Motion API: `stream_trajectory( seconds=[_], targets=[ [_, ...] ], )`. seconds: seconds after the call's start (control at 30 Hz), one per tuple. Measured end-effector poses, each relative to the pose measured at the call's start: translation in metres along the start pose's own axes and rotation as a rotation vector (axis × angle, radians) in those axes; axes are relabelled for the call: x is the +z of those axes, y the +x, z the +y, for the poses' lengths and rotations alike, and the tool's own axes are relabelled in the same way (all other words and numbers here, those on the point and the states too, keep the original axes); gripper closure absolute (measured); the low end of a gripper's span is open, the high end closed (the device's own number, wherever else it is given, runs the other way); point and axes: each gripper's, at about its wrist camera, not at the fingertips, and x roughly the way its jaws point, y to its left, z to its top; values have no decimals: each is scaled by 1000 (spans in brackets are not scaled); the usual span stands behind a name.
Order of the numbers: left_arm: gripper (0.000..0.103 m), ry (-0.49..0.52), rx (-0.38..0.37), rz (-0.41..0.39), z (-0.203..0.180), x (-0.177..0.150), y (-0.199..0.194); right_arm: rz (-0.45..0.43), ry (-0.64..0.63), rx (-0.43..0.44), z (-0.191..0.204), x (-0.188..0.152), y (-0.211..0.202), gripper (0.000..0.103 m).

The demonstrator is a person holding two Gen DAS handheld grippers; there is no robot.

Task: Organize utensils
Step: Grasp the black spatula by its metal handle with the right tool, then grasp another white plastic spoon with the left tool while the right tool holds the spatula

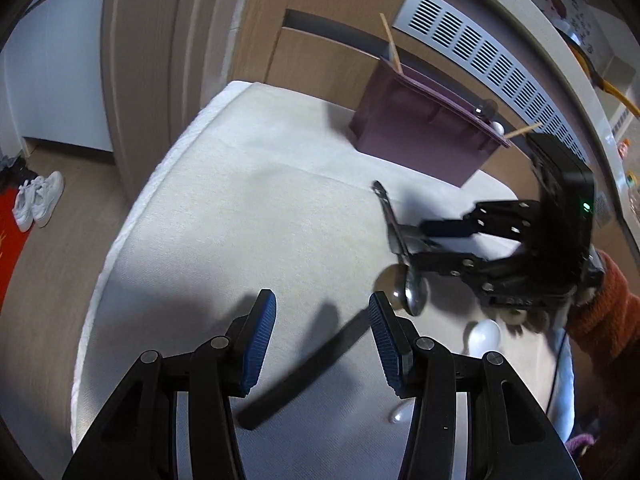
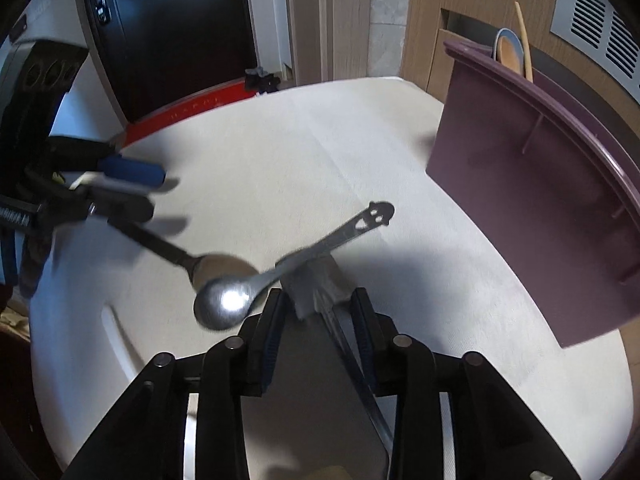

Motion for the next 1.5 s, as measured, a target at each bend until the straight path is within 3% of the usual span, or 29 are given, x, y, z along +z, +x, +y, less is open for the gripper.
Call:
stream_trajectory(
  seconds=[0.2, 0.37, 0.57, 0.7, 0.8, 0.93, 1.03, 1.13, 1.3, 1.4, 1.5],
  targets=[
    [53, 40, -15, 19, -14, -3, 2, 9, -8, -7, 3, 12, 10, 63],
    [53, 70, -32, 19, -27, -7, -3, 42, 96, -33, -5, 16, 8, 73],
    [53, 222, -89, 42, -63, -20, 5, 14, 287, -111, -28, -32, -29, 74],
    [53, 175, -107, 22, -66, -18, 20, -31, 467, -141, -44, -71, -53, 74],
    [53, 147, -113, -5, -70, -17, 23, -64, 533, -147, -49, -78, -56, 74],
    [53, 145, -133, -101, -66, -4, 30, -112, 532, -152, -50, -78, -52, 74],
    [53, 90, -86, -233, -54, -1, 35, -149, 523, -159, -45, -85, -56, 73],
    [53, 39, -102, -255, -44, -2, 33, -183, 559, -130, -46, -91, -61, 74],
    [52, -159, -147, -177, -5, 5, 50, -198, 613, -92, -54, -96, -61, 76],
    [51, -128, -179, -208, -9, 1, 42, -186, 576, -137, -47, -92, -58, 76],
    [51, -102, -178, -167, -14, -1, 46, -176, 547, -169, -41, -91, -59, 74]
  ],
)
